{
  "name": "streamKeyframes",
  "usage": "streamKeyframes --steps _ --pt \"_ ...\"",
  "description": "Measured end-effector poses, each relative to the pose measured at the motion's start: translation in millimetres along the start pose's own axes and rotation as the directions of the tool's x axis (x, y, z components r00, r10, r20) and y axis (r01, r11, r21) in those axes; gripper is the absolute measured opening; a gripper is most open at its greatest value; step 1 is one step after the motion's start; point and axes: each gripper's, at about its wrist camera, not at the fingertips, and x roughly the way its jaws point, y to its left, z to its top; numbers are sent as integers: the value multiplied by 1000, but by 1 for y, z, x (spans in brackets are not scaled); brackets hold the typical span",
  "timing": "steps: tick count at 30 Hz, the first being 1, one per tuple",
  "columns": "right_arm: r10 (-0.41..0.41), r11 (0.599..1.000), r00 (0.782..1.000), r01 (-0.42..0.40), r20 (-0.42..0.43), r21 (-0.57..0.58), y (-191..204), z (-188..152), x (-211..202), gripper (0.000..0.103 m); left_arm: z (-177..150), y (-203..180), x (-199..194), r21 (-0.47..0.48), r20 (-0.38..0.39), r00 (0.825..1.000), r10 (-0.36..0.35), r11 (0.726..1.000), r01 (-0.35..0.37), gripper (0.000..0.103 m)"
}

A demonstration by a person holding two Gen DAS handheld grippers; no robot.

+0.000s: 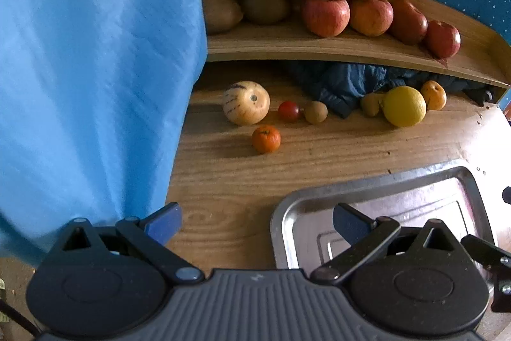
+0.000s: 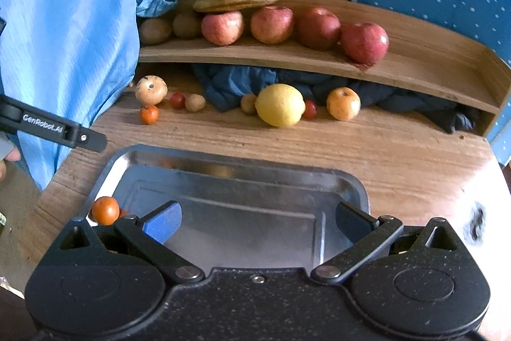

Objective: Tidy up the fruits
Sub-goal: 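Move both grippers back from the tray toward the fruits on the table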

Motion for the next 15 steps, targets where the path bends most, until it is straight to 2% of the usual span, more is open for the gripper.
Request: streamKeyframes --steps 15 --pt "19 997 1000 -20 -14 -68 26 41 46 102 30 12 44 -38 -35 999 -35 999 34 102"
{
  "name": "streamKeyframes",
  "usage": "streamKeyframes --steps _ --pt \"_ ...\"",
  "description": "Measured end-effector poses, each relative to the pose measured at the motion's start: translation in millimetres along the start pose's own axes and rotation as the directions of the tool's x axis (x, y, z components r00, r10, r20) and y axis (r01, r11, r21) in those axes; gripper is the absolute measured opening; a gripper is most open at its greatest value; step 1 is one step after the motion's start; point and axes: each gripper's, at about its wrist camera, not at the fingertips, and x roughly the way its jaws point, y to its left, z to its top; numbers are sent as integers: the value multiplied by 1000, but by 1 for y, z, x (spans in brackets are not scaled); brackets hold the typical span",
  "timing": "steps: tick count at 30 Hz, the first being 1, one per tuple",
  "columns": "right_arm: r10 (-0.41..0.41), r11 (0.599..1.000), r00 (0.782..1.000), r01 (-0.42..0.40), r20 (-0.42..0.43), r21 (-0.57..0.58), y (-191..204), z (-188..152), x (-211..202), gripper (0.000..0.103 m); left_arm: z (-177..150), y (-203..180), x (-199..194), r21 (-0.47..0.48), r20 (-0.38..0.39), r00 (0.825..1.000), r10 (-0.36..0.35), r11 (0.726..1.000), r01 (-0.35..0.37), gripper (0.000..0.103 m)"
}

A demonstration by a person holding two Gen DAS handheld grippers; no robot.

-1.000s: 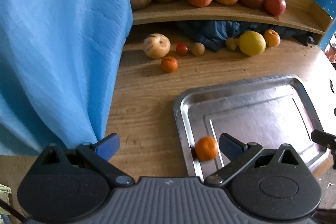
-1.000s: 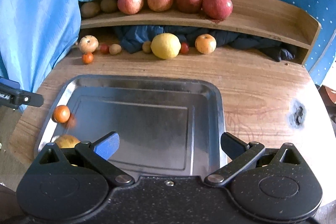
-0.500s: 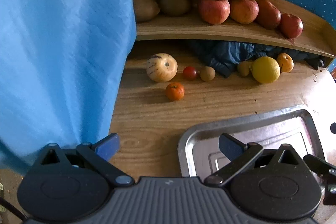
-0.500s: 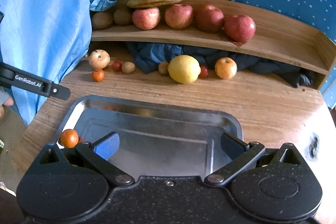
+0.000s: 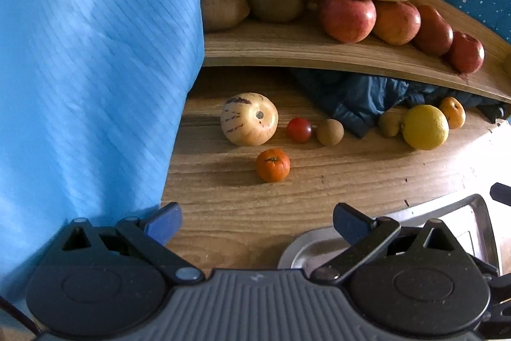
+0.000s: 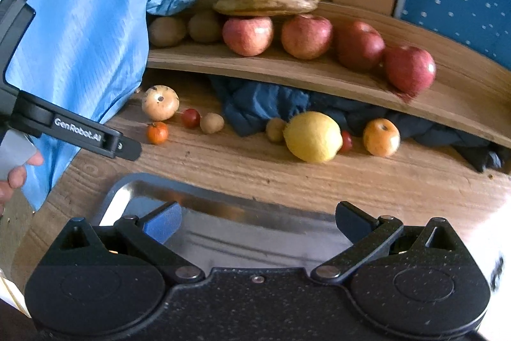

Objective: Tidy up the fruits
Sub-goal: 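Move both grippers back from the tray toward the fruits on the table, then grasp a second tangerine with the left gripper while the right gripper grasps a brown kiwi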

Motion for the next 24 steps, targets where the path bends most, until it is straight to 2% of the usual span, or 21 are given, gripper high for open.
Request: streamKeyframes --steps 6,13,17,24 --pt "-2 996 1000 3 14 -87 12 16 20 102 11 3 14 14 4 1000 4 1000 -4 102" --pt "10 975 999 0 46 -222 31 32 42 102 19 3 30 43 -11 1000 -11 999 11 102" --pt "-12 961 999 23 41 -275 36 38 57 100 23 2 35 50 -15 1000 -12 999 13 102" --pt "9 938 999 4 36 -346 37 49 80 87 27 6 39 35 -11 999 -35 999 35 92"
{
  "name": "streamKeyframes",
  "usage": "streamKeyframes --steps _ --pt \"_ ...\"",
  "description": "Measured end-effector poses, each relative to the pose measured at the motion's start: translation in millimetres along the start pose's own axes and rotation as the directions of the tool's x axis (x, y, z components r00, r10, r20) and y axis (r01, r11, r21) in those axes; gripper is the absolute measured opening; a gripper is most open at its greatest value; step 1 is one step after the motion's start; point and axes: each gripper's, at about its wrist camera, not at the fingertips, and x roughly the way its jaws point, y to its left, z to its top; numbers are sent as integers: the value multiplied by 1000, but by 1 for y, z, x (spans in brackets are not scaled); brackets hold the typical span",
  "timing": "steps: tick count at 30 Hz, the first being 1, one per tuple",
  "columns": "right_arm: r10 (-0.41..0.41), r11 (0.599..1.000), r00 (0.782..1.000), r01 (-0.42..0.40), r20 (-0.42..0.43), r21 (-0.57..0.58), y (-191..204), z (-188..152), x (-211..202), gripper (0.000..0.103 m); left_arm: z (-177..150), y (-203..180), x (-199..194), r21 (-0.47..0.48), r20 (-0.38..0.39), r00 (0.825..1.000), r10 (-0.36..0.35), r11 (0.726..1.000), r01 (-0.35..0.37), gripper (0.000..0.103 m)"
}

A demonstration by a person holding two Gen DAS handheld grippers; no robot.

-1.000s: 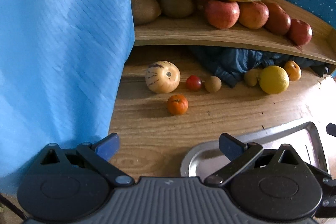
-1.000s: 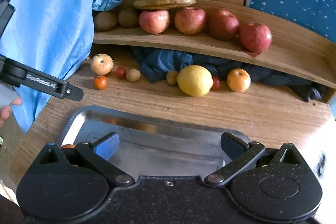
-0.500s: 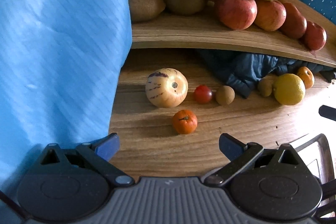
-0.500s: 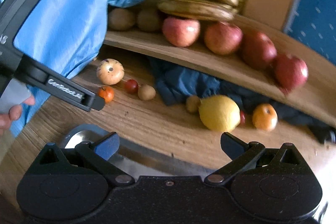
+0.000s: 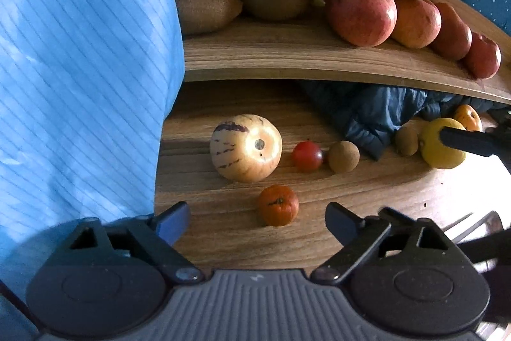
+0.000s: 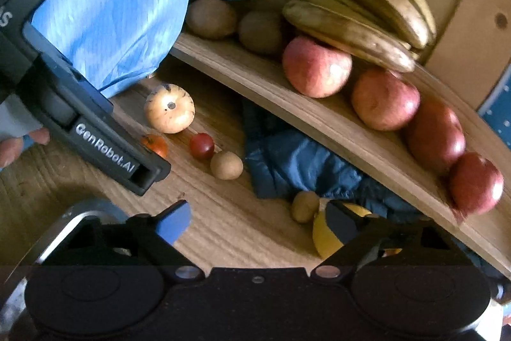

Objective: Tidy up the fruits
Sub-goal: 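Grasp a second tangerine with the left gripper while the right gripper grasps a brown kiwi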

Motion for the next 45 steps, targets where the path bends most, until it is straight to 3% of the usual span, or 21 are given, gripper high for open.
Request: streamKeyframes --steps 9,14,18,26,36,45 --pt "49 999 999 -49 2 -19 -1 11 18 72 1 5 -1 -9 9 999 -42 999 42 80" --pt "99 994 995 -99 -5 -42 0 16 25 61 3 8 -4 -19 24 995 -100 995 100 71" --pt "138 989 990 -138 -10 -61 1 22 29 54 4 9 -4 -24 23 993 -115 993 115 60" --pt "162 984 986 -164 -34 -71 3 25 46 42 3 12 -1 -33 13 991 -134 990 135 50" --pt "192 980 980 -194 -44 -48 3 26 56 34 3 13 2 -44 12 989 -150 988 150 32" --pt "193 981 981 -194 -31 -10 3 24 53 31 3 13 1 -46 23 987 -159 986 160 31"
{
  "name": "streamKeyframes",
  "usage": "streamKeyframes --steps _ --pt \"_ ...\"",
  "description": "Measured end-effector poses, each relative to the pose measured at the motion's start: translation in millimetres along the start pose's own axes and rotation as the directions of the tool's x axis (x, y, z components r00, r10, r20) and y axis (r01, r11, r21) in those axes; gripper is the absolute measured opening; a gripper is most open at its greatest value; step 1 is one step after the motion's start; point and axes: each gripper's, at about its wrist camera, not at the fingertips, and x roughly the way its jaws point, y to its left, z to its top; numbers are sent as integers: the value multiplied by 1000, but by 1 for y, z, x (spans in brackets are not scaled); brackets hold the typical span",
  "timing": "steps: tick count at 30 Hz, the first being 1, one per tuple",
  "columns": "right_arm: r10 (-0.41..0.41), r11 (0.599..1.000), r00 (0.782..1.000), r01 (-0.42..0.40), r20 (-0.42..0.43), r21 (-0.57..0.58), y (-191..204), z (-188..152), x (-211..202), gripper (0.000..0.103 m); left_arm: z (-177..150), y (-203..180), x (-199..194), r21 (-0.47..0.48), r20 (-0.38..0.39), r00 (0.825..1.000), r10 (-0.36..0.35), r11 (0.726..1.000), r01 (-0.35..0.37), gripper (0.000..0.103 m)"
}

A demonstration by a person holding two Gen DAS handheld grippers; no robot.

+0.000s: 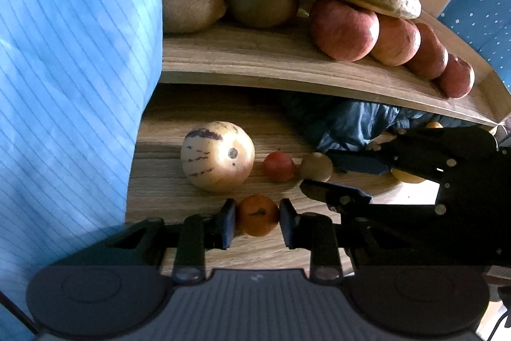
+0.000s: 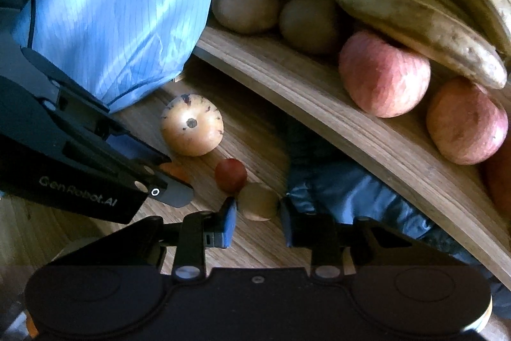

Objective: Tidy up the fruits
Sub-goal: 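Grasp a second tangerine with the left gripper while the right gripper grasps a brown kiwi, then carry the tangerine in the left gripper and the kiwi in the right gripper to the tray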

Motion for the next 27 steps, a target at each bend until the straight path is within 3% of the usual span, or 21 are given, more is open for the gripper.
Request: streamKeyframes --steps 27 --pt "-55 993 995 46 84 112 15 -36 -95 31 -31 -35 -43 36 60 997 -42 999 40 31"
